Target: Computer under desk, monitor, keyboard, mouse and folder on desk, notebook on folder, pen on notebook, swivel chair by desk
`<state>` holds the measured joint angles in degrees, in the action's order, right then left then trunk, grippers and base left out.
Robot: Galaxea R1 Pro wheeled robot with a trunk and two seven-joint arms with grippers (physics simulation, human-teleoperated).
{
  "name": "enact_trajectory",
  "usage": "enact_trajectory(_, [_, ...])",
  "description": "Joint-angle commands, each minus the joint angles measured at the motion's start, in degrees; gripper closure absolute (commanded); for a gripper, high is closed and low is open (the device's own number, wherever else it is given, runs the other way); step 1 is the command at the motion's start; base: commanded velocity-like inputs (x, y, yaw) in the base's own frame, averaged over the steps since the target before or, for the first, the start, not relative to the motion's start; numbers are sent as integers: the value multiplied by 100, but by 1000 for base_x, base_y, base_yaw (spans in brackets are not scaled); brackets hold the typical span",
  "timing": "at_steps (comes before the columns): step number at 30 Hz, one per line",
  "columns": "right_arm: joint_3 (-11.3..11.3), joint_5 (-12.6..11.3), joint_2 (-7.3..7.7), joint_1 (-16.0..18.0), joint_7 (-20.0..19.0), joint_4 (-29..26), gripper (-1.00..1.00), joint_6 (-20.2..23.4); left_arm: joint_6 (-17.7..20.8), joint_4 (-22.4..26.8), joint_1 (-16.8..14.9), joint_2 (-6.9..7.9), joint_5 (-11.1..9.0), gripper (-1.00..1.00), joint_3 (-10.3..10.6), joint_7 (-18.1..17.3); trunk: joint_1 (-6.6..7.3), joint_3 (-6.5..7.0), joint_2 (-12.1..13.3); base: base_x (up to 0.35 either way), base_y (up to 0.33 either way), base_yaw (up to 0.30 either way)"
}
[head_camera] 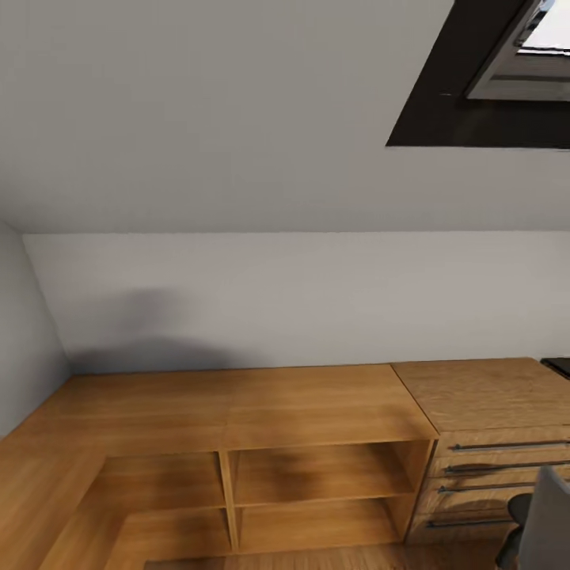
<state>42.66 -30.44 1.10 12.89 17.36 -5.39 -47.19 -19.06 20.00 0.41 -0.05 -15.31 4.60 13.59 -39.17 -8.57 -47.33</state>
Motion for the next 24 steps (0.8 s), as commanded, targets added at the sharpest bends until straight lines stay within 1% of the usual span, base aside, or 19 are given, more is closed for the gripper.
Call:
enact_trajectory(1, [45, -14, 3, 3, 22, -6, -100, -1, -11, 12, 3, 5, -51, -100, 46, 38, -1, -7, -6, 13, 0, -300])
enact_trajectory(24, [24, -25, -10, 3, -14, -14, -100, 15, -10, 15, 3, 4, -42, -100, 63, 3, -1, -23, -6, 1, 0, -300])
